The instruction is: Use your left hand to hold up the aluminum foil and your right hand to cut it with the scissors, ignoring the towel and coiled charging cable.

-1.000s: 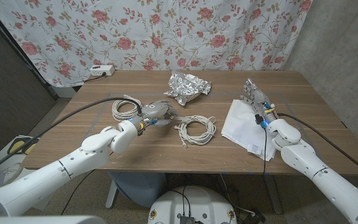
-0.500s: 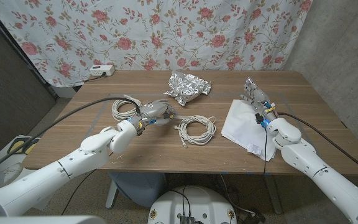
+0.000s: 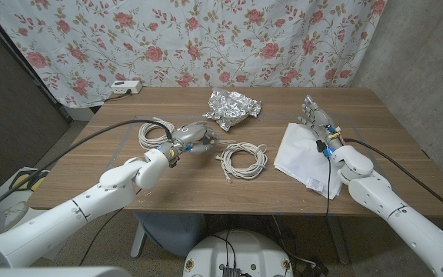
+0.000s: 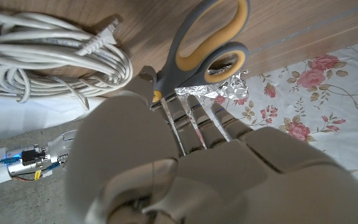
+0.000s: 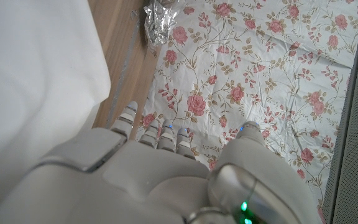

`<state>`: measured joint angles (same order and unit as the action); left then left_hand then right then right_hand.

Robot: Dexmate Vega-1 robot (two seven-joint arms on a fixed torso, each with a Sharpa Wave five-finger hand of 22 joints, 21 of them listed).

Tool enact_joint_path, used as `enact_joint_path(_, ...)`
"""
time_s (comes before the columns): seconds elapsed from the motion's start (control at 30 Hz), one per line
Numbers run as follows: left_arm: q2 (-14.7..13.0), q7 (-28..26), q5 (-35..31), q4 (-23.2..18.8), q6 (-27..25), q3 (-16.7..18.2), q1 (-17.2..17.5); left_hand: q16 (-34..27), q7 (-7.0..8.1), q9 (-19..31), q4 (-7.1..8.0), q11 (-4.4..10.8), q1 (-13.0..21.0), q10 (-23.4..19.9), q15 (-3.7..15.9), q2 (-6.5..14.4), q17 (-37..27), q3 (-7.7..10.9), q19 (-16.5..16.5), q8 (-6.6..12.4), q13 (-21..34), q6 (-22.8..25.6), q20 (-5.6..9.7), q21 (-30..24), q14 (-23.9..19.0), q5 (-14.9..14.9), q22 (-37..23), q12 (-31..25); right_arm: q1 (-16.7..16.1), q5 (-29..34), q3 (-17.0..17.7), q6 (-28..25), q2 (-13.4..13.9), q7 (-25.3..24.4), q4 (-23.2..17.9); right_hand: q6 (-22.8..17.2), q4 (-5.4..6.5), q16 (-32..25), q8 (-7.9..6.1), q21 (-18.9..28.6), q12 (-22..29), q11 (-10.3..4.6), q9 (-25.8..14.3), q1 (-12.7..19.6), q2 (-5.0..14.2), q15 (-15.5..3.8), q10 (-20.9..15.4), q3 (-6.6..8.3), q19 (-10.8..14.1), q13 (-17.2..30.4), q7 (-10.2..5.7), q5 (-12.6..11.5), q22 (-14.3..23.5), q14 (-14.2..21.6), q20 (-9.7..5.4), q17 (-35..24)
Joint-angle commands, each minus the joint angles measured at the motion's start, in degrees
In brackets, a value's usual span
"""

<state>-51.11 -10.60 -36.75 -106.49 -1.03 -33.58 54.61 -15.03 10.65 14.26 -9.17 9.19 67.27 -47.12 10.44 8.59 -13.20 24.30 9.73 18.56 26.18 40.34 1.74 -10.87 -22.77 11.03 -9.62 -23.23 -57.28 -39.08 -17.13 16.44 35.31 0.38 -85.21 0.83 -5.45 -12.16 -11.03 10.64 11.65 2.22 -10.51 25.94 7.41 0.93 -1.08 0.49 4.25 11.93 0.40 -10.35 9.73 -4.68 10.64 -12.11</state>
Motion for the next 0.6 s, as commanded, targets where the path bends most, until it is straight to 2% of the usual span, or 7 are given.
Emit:
enact_joint_path(0.03,1.14,-1.47,3.35,1.23,1.42,0.59,-0.21,0.18,0.04,0.33,-0.06,3.23,0.16,-3.69,2.87,0.78,-0.12,-0.34,0.44,0.53,0.18,0.35,0.01,-0.04,-3.23,0.25,-0.08,-2.8,0.19,-0.23,0.21,0.02,0.13,0.21,0.44,-0.15,-0.06,-0.31,-0.17,0.4,0.28,0.04,-0.25,-0.25,0.22,0.07,-0.03,0.42,0.04,0.0,0.15,-0.04,0.23,-0.43,-0.04,-0.13)
enact_joint_path(0.6,2.92,-4.39,8.11,2.66,3.1,1.73,0.42,0.03,-0.15,0.94,-0.19,3.54,0.71,-3.81,2.81,0.79,-0.42,-0.76,0.58,1.2,0.32,0.54,0.28,-0.05,-4.16,0.31,-0.07,-2.68,0.01,-0.75,0.65,0.71,0.21,0.98,1.22,-0.19,-0.26,-0.31,-0.19,0.41,0.27,-0.11,-0.25,0.02,0.48,0.01,0.0,0.81,0.09,0.0,0.08,-0.14,0.23,-0.41,-0.16,-0.09)
